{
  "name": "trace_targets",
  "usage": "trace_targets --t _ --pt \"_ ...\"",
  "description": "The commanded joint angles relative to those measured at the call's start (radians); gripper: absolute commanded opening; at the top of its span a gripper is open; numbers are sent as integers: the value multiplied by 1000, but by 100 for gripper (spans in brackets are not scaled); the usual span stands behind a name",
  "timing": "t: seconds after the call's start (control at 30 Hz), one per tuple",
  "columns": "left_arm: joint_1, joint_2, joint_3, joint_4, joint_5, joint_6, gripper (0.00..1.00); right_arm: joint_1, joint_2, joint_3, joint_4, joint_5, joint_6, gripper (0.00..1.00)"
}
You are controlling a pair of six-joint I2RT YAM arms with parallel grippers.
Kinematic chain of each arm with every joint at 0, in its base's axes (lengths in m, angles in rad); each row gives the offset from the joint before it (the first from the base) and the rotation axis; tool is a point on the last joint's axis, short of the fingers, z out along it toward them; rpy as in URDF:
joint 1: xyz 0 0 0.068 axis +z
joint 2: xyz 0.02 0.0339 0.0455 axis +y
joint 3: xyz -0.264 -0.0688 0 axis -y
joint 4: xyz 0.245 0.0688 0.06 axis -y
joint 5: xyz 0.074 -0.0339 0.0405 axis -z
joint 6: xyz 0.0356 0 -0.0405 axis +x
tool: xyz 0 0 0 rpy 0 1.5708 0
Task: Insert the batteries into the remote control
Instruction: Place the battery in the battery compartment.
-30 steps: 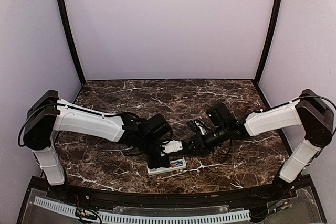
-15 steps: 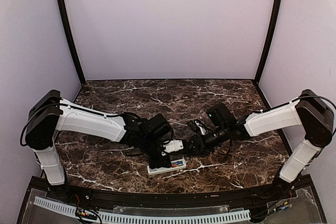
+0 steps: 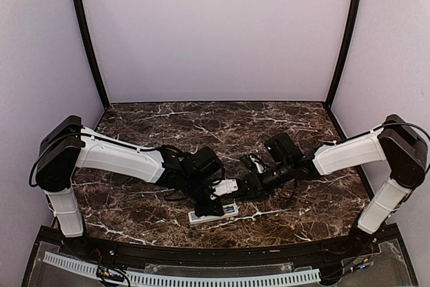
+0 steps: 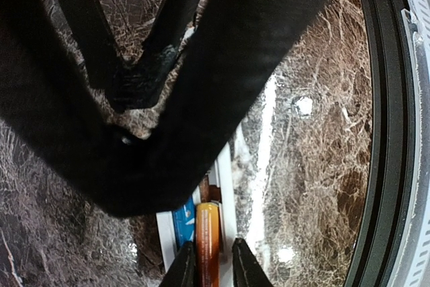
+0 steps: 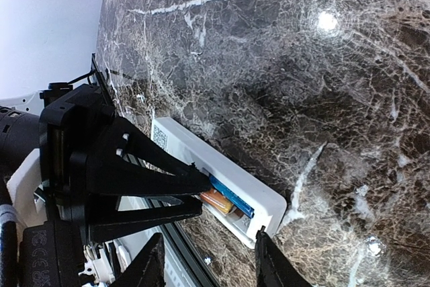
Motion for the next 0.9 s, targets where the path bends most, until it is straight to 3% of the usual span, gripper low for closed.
trace_targets --t 0.0,0.5,0.87 --pt "-7 13 -1 -20 1 -4 19 2 -16 -9 25 -8 3 43" --pt "-4 -108 -26 3 -22 -3 42 0 -45 5 -27 43 -12 43" --pt "-3 -296 -245 86 -73 -42 65 9 -77 40 -130 135 -26 42"
